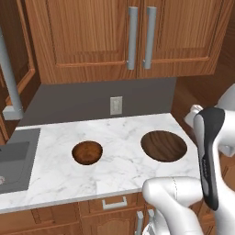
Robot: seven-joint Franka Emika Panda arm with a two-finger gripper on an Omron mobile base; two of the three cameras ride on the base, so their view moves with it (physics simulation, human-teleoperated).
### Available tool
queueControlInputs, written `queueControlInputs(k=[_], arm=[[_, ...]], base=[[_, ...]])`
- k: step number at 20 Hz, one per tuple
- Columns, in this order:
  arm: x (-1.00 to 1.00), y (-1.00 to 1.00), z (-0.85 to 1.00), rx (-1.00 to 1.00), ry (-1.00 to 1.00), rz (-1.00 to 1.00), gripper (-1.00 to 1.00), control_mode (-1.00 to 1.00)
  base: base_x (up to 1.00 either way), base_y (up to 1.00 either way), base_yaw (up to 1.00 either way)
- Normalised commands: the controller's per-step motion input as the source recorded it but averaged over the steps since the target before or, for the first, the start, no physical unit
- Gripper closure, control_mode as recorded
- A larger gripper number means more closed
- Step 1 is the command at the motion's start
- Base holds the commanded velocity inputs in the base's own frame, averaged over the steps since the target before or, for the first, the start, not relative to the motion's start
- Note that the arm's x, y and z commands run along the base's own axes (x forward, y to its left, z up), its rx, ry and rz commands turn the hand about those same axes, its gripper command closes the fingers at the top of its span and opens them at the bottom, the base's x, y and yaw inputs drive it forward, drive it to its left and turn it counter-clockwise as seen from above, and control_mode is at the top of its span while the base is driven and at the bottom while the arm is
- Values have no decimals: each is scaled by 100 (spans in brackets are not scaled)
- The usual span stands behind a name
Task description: Pick up the bowls on the counter and stack them on top of one another in the open cabinet. Place the smaller bowl on top of the larger bowl.
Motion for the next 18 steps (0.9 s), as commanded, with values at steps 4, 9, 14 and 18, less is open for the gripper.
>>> queueControlInputs(k=[4,9,14,18], arm=[[0,-12,-33,4,-5,-7,-100,-100],[4,-12,-30,2,-4,-3,-100,-100],[19,-10,-24,1,0,0,-100,-100],[26,-9,-20,0,-1,2,-100,-100]], base=[[0,0,0],[0,0,0],[0,0,0],[0,0,0]])
